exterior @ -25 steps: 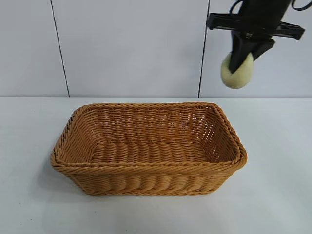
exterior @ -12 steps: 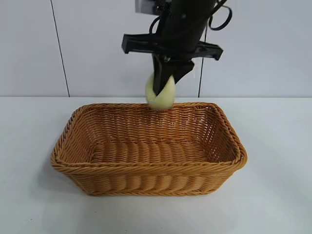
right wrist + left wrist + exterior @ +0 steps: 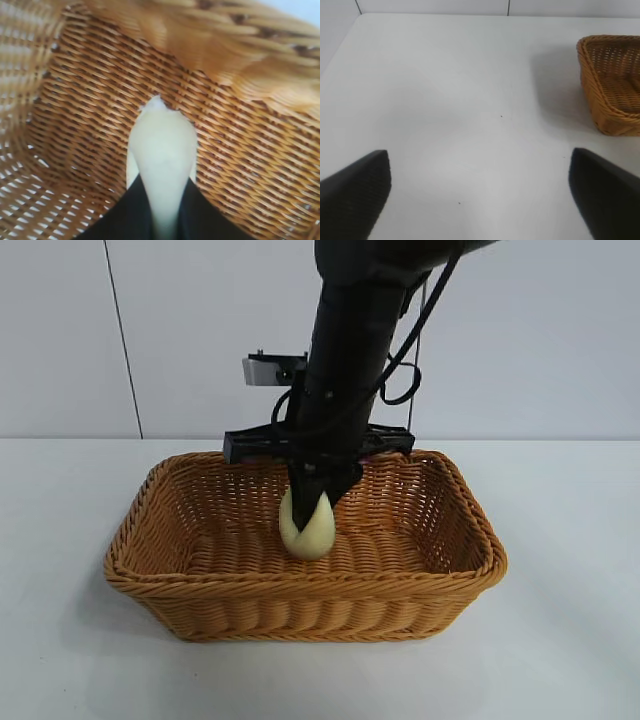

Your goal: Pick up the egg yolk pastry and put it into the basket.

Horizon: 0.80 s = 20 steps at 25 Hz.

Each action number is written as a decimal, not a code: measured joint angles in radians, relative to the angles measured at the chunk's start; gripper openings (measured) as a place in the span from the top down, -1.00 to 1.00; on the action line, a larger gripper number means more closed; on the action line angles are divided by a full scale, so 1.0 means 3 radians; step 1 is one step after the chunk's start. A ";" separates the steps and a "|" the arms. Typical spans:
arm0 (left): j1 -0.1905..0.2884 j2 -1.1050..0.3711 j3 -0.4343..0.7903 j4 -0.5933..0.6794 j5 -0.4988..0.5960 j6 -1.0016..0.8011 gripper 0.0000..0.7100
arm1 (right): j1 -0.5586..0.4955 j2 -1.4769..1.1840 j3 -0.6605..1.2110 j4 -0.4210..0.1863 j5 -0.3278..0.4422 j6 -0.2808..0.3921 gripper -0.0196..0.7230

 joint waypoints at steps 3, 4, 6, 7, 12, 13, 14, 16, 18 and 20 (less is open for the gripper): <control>0.0000 0.0000 0.0000 0.0000 0.0000 0.0000 -0.95 | 0.0000 0.0030 0.0000 0.0003 0.0002 -0.0020 0.47; 0.0000 0.0000 0.0000 0.0000 0.0000 0.0000 -0.95 | 0.0000 0.0023 0.0000 0.0007 0.0002 -0.0027 0.20; 0.0000 0.0000 0.0000 0.0000 0.0000 0.0000 -0.95 | 0.0000 0.0006 -0.0002 0.0010 0.0002 -0.0066 -0.33; 0.0000 0.0000 0.0000 0.0000 0.0000 0.0000 -0.95 | 0.0000 -0.0007 -0.0002 0.0010 0.0013 -0.0098 -0.57; 0.0000 0.0000 0.0000 0.0000 0.0000 0.0000 -0.95 | 0.0000 -0.0173 -0.0239 -0.0175 0.0264 -0.0190 -0.89; 0.0000 0.0000 0.0000 0.0000 0.0000 0.0000 -0.95 | 0.0000 -0.0208 -0.0323 -0.0256 0.0337 -0.0187 -0.90; 0.0000 0.0000 0.0000 0.0000 0.0000 0.0000 -0.95 | 0.0000 -0.0246 -0.0454 -0.0362 0.0459 -0.0166 -0.91; 0.0000 0.0000 0.0000 0.0000 0.0000 0.0000 -0.95 | -0.0003 -0.0290 -0.0677 -0.0548 0.0655 -0.0092 -0.91; 0.0000 0.0000 0.0000 0.0000 0.0000 0.0000 -0.95 | -0.0023 -0.0308 -0.0881 -0.0668 0.0741 -0.0035 -0.91; 0.0000 0.0000 0.0000 0.0000 0.0000 0.0000 -0.95 | -0.0085 -0.0315 -0.1042 -0.0708 0.0744 0.0017 -0.91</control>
